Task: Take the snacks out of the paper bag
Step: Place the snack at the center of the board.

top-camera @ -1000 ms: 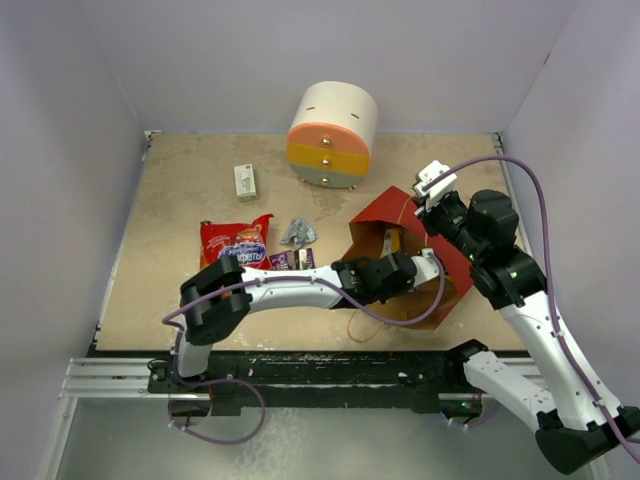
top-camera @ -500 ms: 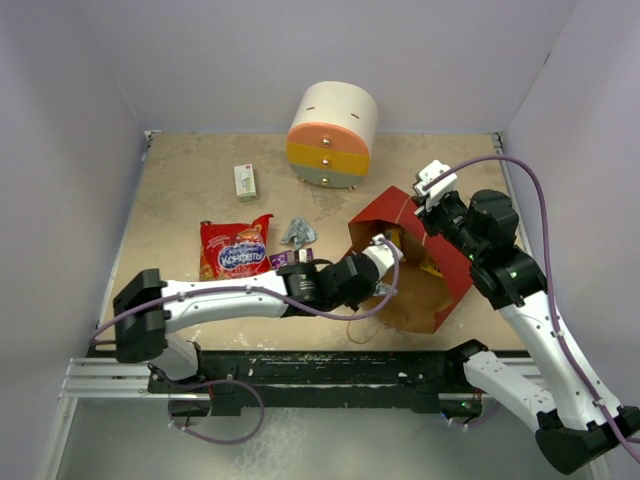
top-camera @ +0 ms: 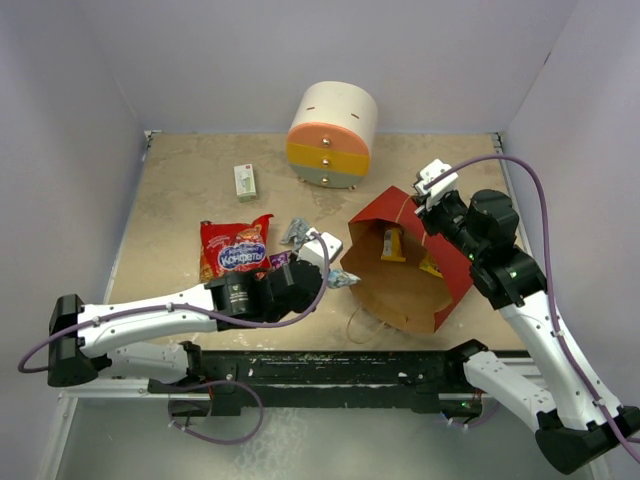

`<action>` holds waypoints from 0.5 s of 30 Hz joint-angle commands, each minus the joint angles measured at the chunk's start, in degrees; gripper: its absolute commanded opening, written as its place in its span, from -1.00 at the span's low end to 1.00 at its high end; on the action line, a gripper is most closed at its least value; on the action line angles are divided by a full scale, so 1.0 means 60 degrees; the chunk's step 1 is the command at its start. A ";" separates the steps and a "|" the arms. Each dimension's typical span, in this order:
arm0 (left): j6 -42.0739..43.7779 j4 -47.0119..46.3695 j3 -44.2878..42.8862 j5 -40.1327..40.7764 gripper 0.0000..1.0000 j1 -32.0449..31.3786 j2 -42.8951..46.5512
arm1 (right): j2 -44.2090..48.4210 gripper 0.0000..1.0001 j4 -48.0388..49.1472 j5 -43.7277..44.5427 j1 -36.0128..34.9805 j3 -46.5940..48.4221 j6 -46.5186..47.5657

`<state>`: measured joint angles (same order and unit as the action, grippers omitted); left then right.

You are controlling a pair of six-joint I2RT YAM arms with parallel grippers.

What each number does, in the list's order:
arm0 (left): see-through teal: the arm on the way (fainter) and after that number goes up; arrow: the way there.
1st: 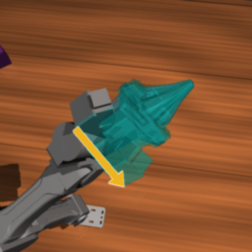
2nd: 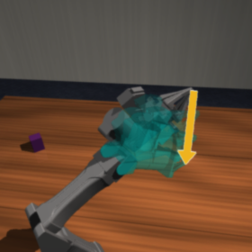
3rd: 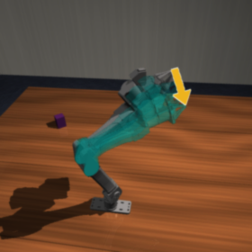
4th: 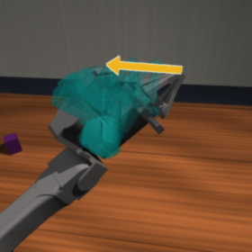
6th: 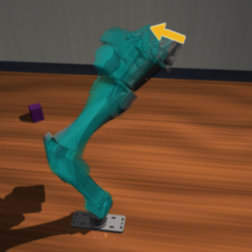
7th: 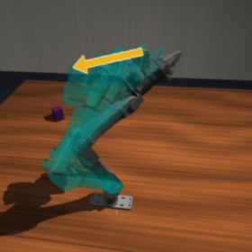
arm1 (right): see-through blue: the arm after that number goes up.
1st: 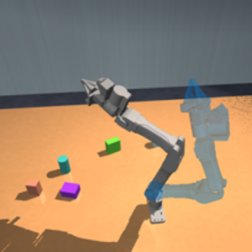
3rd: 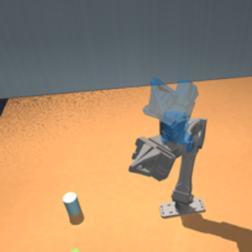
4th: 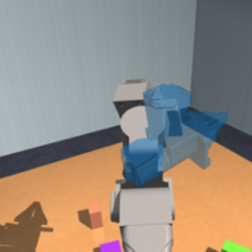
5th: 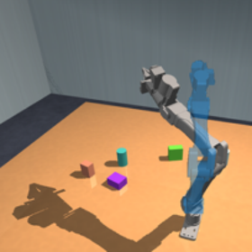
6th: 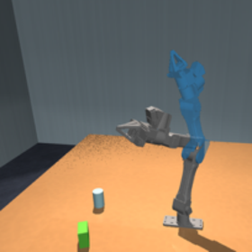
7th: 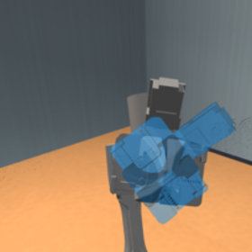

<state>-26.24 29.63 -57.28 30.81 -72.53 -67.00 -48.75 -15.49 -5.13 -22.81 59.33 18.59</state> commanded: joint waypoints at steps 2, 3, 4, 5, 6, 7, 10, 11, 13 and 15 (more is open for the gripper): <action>-0.1597 0.2030 -0.0220 0.2009 -1.00 0.0075 0.0445 | -0.0085 -1.00 0.0523 0.0035 0.0022 0.0092 -0.0138; -0.1646 0.2267 -0.0272 0.2092 -1.00 0.0210 0.0441 | -0.0098 -1.00 0.0513 0.0021 0.0022 0.0119 -0.0126; -0.1660 0.2417 -0.0329 0.2099 -1.00 0.0418 0.0387 | -0.0119 -1.00 0.0508 0.0020 0.0022 0.0148 -0.0125; -0.1651 0.2498 -0.0375 0.2087 -1.00 0.0645 0.0329 | -0.0132 -1.00 0.0509 0.0019 0.0026 0.0157 -0.0106; -0.1626 0.2532 -0.0406 0.2063 -1.00 0.0932 0.0276 | -0.0140 -1.00 0.0515 0.0032 0.0030 0.0171 -0.0088; -0.1537 0.2452 -0.0425 0.2027 -1.00 0.1260 0.0238 | -0.0150 -1.00 0.0492 0.0045 0.0023 0.0187 -0.0072; -0.0579 0.1406 -0.0391 0.1485 -1.00 0.2247 -0.0008 | -0.0147 -1.00 0.0501 0.0079 0.0023 0.0218 -0.0064; -0.0292 0.1048 -0.0447 0.1318 -1.00 0.2556 -0.0161 | -0.0132 -1.00 0.0501 0.0091 0.0022 0.0206 -0.0066; 0.0033 0.0611 -0.0699 0.1101 -1.00 0.3129 -0.0698 | -0.0136 -1.00 0.0526 0.0106 0.0023 0.0192 -0.0091; 0.0170 0.0429 -0.1052 0.0970 -1.00 0.3693 -0.1395 | -0.0126 -1.00 0.0551 0.0107 0.0029 0.0176 -0.0133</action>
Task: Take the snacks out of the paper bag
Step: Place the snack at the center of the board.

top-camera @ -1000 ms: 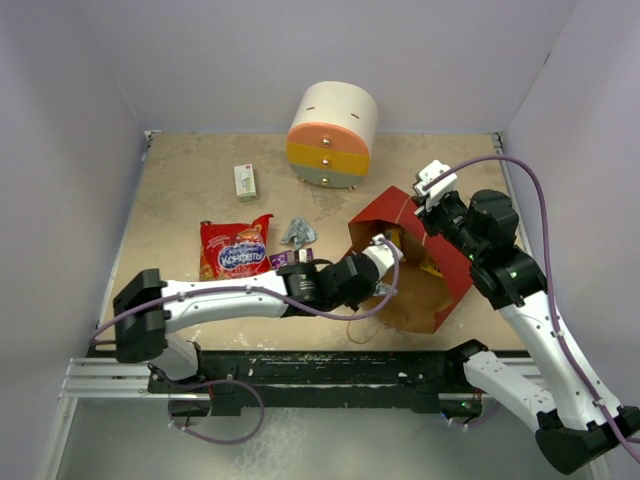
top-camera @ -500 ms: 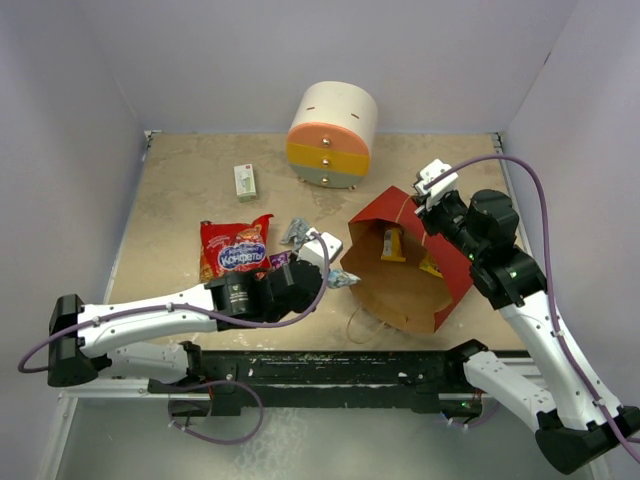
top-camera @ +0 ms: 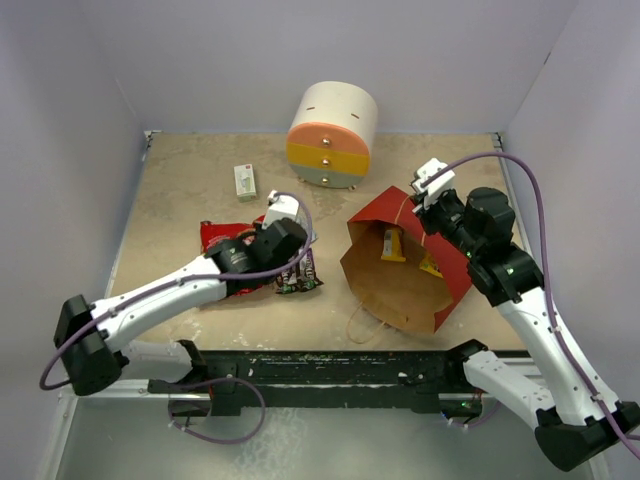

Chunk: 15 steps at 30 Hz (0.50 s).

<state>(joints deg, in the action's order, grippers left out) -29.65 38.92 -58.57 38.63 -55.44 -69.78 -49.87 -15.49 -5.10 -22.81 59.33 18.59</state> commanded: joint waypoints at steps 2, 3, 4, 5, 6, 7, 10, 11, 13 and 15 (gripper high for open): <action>0.0807 -0.1203 -0.1410 -0.0601 -1.00 0.1375 -0.1655 | 0.0050 -1.00 0.0556 0.0110 0.0023 0.0188 -0.0127; 0.0812 -0.1217 -0.1659 -0.0732 -1.00 0.1606 -0.2010 | 0.0050 -1.00 0.0539 0.0117 0.0024 0.0200 -0.0134; 0.0831 -0.1296 -0.1908 -0.0904 -1.00 0.1800 -0.2316 | 0.0049 -1.00 0.0524 0.0131 0.0022 0.0217 -0.0124; 0.0870 -0.1406 -0.2102 -0.1101 -1.00 0.1956 -0.2636 | 0.0062 -1.00 0.0477 0.0153 0.0022 0.0245 -0.0114; 0.0902 -0.1533 -0.2305 -0.1317 -1.00 0.2111 -0.2978 | 0.0064 -1.00 0.0441 0.0168 0.0029 0.0259 -0.0090; 0.0861 -0.1597 -0.2497 -0.1475 -1.00 0.2239 -0.3296 | 0.0082 -1.00 0.0404 0.0203 0.0023 0.0262 -0.0082; 0.0739 -0.1501 -0.3066 -0.1618 -1.00 0.2486 -0.4356 | 0.0143 -1.00 0.0321 0.0271 0.0022 0.0263 -0.0062; 0.0769 -0.1534 -0.3162 -0.1601 -1.00 0.2557 -0.4579 | 0.0167 -1.00 0.0290 0.0284 0.0022 0.0274 -0.0055; 0.0928 -0.1762 -0.3171 -0.1525 -1.00 0.2649 -0.4863 | 0.0225 -1.00 0.0224 0.0322 0.0022 0.0256 -0.0053; 0.1116 -0.1931 -0.3126 -0.1348 -1.00 0.2680 -0.5089 | 0.0273 -1.00 0.0184 0.0372 0.0022 0.0209 -0.0053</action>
<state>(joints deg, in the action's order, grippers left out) -25.45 30.50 -75.20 30.28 -40.05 -98.72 -49.71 -15.66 -4.36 -22.81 59.33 18.59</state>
